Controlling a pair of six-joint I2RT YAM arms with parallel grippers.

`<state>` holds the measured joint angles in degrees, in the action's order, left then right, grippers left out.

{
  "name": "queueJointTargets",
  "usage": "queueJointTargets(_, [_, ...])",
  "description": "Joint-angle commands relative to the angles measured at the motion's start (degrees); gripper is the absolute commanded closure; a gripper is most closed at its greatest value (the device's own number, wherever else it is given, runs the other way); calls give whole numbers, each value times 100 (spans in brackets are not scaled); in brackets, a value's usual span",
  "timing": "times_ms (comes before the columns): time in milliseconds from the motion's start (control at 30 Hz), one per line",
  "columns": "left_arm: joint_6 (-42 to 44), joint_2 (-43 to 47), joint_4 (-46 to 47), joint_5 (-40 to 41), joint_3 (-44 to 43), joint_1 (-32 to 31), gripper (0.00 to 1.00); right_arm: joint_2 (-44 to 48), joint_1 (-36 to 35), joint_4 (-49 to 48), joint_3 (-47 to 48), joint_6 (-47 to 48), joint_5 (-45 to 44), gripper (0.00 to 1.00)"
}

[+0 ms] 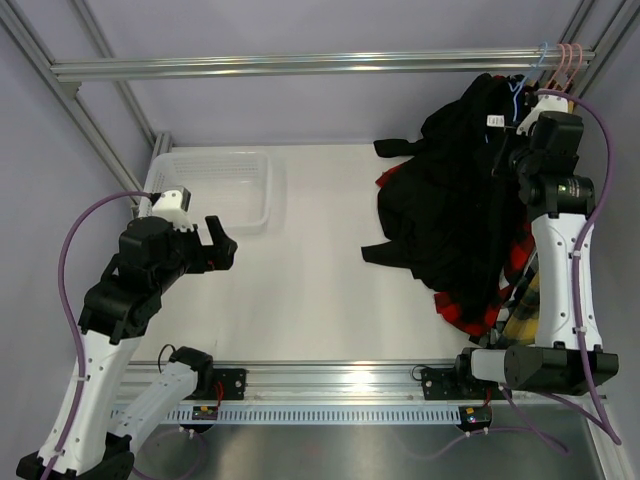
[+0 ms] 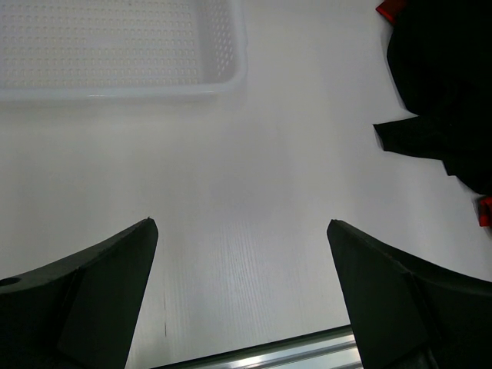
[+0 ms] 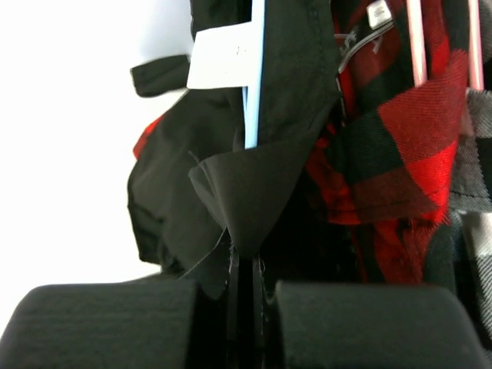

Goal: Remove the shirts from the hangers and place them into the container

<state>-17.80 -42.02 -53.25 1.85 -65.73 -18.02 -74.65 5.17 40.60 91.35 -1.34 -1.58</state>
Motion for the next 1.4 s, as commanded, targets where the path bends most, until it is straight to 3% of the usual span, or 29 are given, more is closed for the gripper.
queueJointTargets(0, [49,71,228,-150,-97,-8,1,188,2,-255,804,380,1008,100])
queueJointTargets(233, [101,-60,254,-150,-343,-8,1,609,2,-70,1411,591,1793,100])
queueJointTargets(467, [154,-245,254,-334,-580,-8,1,979,2,-185,1148,881,2012,100])
queueJointTargets(733, [146,-525,579,-1237,-1020,-8,1,1716,-366,-44,156,907,3594,100])
queueJointTargets(933, [-4,-913,992,-1819,-1494,-9,1,1752,-1070,554,733,891,4912,100])
queueJointTargets(1133, [5,-1159,1150,-1828,-2152,-9,1,1857,-1088,239,1280,496,5809,100])
queueJointTargets(1367, [-267,-1291,1537,-2347,-2435,-70,1,2051,-1255,9,148,714,5811,100])
